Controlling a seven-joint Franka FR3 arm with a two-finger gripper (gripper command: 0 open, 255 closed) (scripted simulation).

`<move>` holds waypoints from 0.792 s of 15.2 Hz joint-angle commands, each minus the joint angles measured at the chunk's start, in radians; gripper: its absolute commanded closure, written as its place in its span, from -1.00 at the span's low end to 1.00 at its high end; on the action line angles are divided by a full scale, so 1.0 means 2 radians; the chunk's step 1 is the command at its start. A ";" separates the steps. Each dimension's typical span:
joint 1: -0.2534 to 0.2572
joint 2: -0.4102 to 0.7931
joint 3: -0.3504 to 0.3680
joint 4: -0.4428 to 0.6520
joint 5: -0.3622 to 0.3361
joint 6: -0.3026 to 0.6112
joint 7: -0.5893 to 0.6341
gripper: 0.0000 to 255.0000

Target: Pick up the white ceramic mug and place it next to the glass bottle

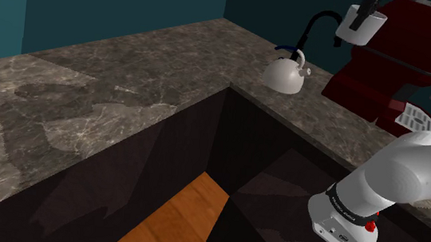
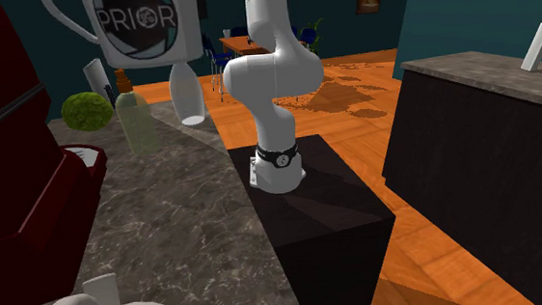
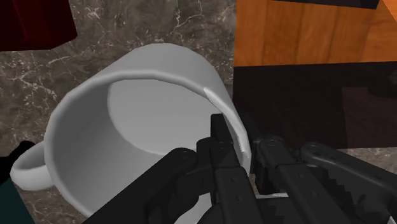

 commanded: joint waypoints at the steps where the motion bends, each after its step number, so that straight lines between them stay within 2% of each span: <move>1: -0.007 -0.031 -0.008 -0.017 -0.009 -0.012 -0.012 1.00; 12: -0.050 -0.182 -0.055 -0.070 -0.070 -0.099 -0.091 1.00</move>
